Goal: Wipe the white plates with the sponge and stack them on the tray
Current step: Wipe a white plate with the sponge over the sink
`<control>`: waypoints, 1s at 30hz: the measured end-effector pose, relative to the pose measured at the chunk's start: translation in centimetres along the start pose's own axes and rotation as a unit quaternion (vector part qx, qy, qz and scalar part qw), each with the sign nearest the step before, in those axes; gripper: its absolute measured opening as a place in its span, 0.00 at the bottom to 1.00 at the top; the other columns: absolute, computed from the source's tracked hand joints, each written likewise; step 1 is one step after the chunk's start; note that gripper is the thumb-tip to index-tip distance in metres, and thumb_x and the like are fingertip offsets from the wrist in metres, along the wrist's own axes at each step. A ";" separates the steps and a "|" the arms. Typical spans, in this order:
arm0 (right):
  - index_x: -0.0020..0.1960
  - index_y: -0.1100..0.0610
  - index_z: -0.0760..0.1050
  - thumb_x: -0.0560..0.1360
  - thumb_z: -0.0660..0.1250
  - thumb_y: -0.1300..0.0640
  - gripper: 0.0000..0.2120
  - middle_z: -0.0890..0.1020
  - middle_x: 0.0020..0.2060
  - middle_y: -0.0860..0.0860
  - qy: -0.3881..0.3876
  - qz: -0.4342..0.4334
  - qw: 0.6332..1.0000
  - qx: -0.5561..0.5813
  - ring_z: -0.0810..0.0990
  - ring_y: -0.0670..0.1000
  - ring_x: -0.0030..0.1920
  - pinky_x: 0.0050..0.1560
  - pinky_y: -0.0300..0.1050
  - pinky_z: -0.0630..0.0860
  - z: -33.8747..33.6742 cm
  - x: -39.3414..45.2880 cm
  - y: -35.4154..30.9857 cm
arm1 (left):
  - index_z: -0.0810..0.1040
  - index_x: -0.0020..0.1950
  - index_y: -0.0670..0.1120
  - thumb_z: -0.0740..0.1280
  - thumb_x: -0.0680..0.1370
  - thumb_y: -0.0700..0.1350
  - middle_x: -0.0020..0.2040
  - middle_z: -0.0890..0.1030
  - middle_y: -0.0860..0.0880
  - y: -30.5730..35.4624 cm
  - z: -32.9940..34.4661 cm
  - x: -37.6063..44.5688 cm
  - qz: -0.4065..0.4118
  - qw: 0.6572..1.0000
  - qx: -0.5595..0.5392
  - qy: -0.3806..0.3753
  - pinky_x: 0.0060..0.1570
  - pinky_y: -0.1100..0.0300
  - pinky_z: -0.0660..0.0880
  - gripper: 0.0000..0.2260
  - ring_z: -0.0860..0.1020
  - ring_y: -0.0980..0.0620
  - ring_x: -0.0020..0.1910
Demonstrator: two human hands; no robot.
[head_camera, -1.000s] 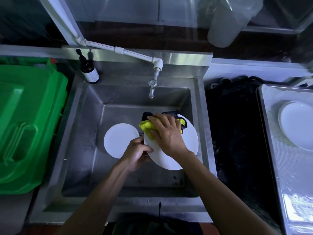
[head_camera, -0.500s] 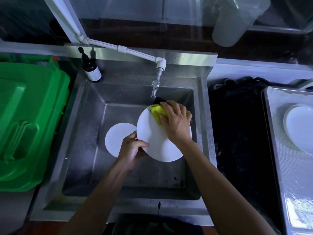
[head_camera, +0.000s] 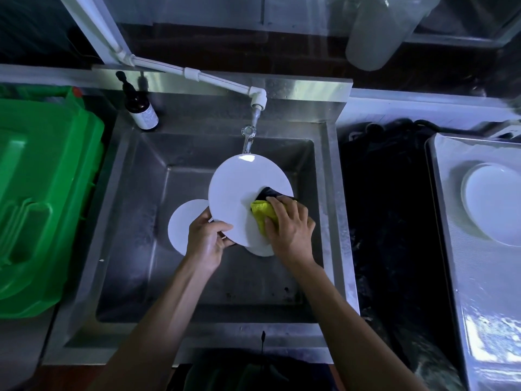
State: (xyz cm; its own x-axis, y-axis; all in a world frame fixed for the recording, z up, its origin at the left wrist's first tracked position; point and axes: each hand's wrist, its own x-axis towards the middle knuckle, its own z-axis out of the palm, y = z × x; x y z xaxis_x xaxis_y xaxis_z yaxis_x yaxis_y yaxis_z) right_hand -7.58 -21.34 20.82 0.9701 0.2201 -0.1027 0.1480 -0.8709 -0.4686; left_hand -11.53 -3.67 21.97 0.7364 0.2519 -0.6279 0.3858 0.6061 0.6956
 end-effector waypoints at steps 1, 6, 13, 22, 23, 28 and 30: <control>0.73 0.47 0.68 0.81 0.62 0.46 0.22 0.69 0.71 0.48 -0.002 -0.002 1.000 0.000 0.65 0.57 0.69 0.62 0.65 0.68 0.2 -0.4 -0.1 | 0.83 0.51 0.46 0.66 0.63 0.32 0.52 0.84 0.41 -0.1 0.0 0.0 -0.002 1.000 -0.006 0.004 0.38 0.50 0.81 0.19 0.83 0.40 0.48; 0.74 0.48 0.67 0.81 0.60 0.45 0.22 0.68 0.72 0.48 -0.015 0.001 1.000 0.006 0.65 0.57 0.69 0.62 0.64 0.67 1.2 -2.2 -1.3 | 0.85 0.50 0.47 0.62 0.71 0.27 0.52 0.85 0.40 -0.7 -0.2 0.2 0.000 1.000 -0.004 0.011 0.38 0.50 0.81 0.20 0.83 0.39 0.48; 0.74 0.47 0.66 0.82 0.58 0.42 0.23 0.69 0.72 0.49 -0.029 -0.032 0.999 0.017 0.66 0.57 0.70 0.62 0.64 0.68 1.6 -4.8 -3.0 | 0.85 0.50 0.46 0.63 0.65 0.30 0.51 0.84 0.37 -0.2 -0.4 -0.2 0.016 1.000 0.011 0.021 0.39 0.48 0.80 0.20 0.81 0.36 0.46; 0.74 0.45 0.65 0.82 0.58 0.44 0.21 0.68 0.72 0.47 -0.014 -0.014 1.000 -0.011 0.64 0.56 0.70 0.64 0.66 0.66 0.8 -3.0 -0.4 | 0.85 0.53 0.47 0.64 0.69 0.29 0.55 0.85 0.43 -1.2 -1.9 -0.7 -0.003 1.000 0.016 0.012 0.42 0.46 0.82 0.20 0.84 0.40 0.51; 0.74 0.45 0.65 0.82 0.58 0.45 0.21 0.68 0.72 0.47 -0.011 -0.008 1.000 -0.017 0.64 0.56 0.69 0.64 0.66 0.66 0.6 -2.4 -0.1 | 0.85 0.52 0.48 0.65 0.68 0.30 0.55 0.86 0.43 -1.3 -2.0 -0.9 -0.006 1.000 0.022 0.009 0.43 0.45 0.82 0.20 0.84 0.41 0.51; 0.75 0.45 0.65 0.82 0.59 0.45 0.22 0.67 0.72 0.46 0.000 0.002 0.999 -0.036 0.64 0.57 0.69 0.62 0.63 0.66 -0.5 0.3 0.7 | 0.85 0.51 0.46 0.67 0.62 0.34 0.53 0.85 0.42 -1.6 -2.4 -2.0 -0.027 0.997 0.073 -0.017 0.42 0.45 0.82 0.20 0.83 0.41 0.49; 0.75 0.45 0.65 0.82 0.58 0.45 0.22 0.67 0.72 0.46 0.007 -0.011 0.999 -0.043 0.65 0.57 0.68 0.62 0.62 0.66 -0.9 1.0 0.7 | 0.86 0.50 0.46 0.68 0.62 0.34 0.52 0.85 0.40 -1.9 -2.4 -2.4 -0.037 0.995 0.092 -0.029 0.43 0.46 0.80 0.19 0.83 0.40 0.47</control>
State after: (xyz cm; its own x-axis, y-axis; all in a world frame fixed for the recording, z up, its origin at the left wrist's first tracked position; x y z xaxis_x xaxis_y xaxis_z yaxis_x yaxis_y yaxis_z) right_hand -6.33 -22.12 21.24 0.9689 0.2341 -0.0808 0.1849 -0.9009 -0.3927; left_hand -15.33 -3.66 21.27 0.7310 0.1636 -0.6625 0.5319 0.4717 0.7033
